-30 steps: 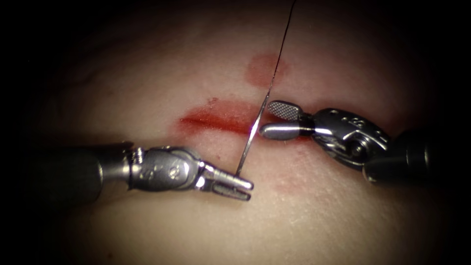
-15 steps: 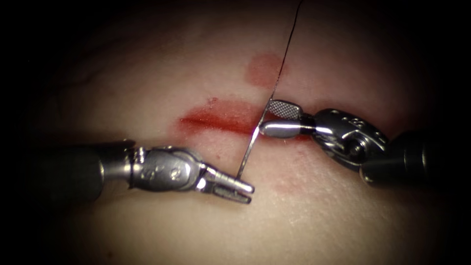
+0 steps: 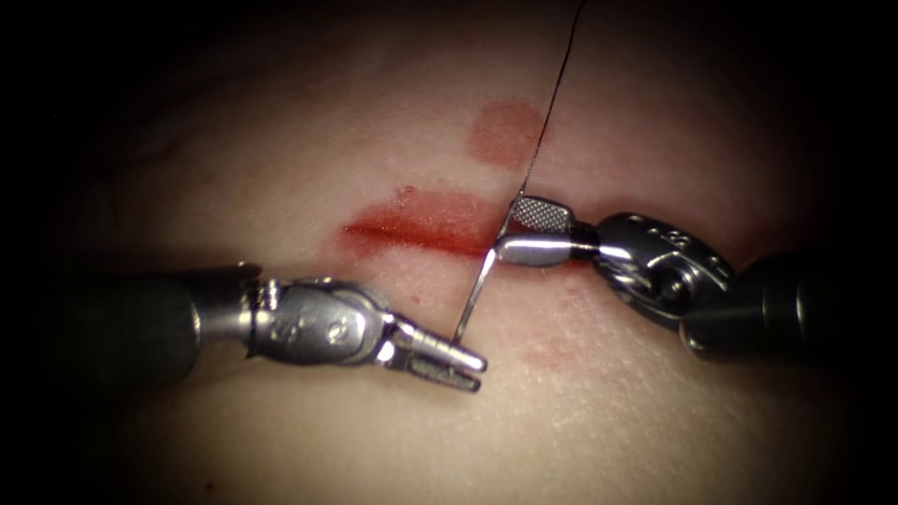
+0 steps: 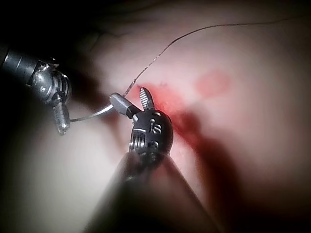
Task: Wound Closure
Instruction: Hand the needle from the left gripper to the right gripper.
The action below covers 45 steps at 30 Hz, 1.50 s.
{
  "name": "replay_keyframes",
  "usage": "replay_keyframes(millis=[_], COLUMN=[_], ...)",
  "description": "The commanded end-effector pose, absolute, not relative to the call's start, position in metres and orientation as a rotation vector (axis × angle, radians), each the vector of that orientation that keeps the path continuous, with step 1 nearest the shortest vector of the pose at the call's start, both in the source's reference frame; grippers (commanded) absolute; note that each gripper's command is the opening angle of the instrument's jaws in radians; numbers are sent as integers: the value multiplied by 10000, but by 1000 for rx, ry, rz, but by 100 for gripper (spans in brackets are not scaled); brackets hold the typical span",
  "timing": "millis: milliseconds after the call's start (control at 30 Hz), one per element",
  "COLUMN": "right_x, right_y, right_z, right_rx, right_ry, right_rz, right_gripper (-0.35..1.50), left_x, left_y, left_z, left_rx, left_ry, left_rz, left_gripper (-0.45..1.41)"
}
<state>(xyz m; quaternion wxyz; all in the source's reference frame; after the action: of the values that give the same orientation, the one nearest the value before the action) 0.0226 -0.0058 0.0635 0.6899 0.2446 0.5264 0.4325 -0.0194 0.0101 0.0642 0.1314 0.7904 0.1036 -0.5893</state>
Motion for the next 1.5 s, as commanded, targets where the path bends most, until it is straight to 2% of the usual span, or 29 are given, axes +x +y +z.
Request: replay_keyframes(millis=[33, 633, 933, 1333, 1400, 1500], right_x=[231, 239, 244, 249, 249, 249], right_y=[-63, -64, -70, -73, -72, -73], right_z=[643, 643, 648, 651, 651, 651], right_rx=[555, 608, 661, 662, 662, 663], right_ry=[1177, 1195, 1206, 1205, 1204, 1205], right_rz=[966, 984, 986, 994, 994, 993], right_gripper=[81, 81, 72, 71, 54, -10], left_x=[-201, -209, -211, -211, -211, -211], left_y=[99, 99, 98, 97, 96, 95], left_z=[648, 651, 652, 652, 653, 653], left_rx=[2293, 2270, 2269, 2268, 2267, 2266], left_ry=[304, 309, 307, 307, 307, 306], left_rz=[-1711, -1725, -1726, -1724, -1724, -1724], left_gripper=[-35, -35, -35, -35, -35, -35])
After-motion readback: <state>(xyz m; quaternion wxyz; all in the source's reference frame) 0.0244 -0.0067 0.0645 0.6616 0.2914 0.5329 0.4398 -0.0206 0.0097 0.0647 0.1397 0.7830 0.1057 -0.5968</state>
